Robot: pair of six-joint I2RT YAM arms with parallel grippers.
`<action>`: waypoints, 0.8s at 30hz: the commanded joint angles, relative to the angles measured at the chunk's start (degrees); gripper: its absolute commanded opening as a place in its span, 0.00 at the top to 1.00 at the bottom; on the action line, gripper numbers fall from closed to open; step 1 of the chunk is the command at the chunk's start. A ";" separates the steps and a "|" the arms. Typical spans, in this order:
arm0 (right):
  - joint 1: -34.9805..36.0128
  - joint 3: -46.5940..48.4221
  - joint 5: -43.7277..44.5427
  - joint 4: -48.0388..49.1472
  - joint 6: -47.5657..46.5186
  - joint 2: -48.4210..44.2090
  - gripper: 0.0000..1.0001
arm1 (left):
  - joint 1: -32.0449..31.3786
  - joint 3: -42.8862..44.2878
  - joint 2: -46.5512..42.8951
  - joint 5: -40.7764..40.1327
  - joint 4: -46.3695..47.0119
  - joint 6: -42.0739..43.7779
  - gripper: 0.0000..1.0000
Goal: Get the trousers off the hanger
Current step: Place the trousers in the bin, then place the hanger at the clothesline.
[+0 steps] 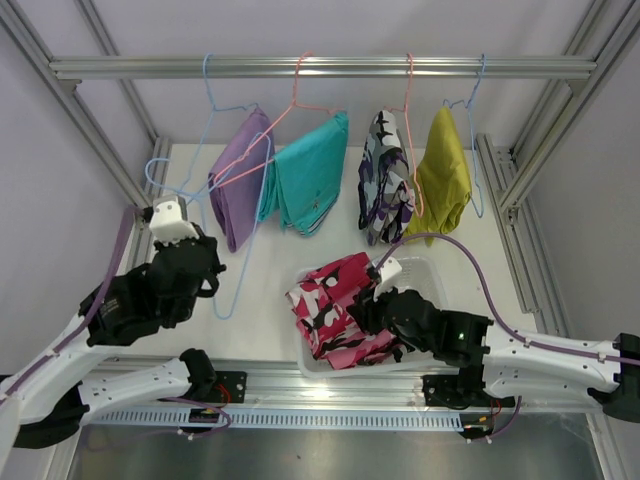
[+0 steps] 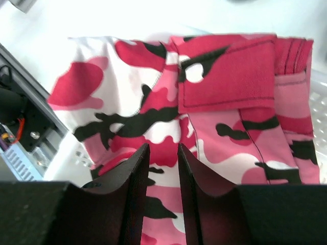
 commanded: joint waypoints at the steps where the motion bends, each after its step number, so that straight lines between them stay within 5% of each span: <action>1: -0.18 -1.49 1.56 -2.22 0.97 -0.52 0.67 | -0.12 5.31 0.27 5.55 3.70 7.84 1.00; 11: -0.53 -3.43 1.04 -0.12 0.53 -0.17 0.66 | -0.20 19.38 3.95 18.48 -3.68 11.89 1.00; 24: -1.23 -5.53 -0.28 0.77 0.79 -1.40 0.66 | -0.20 21.31 -0.52 31.22 -2.37 18.74 1.00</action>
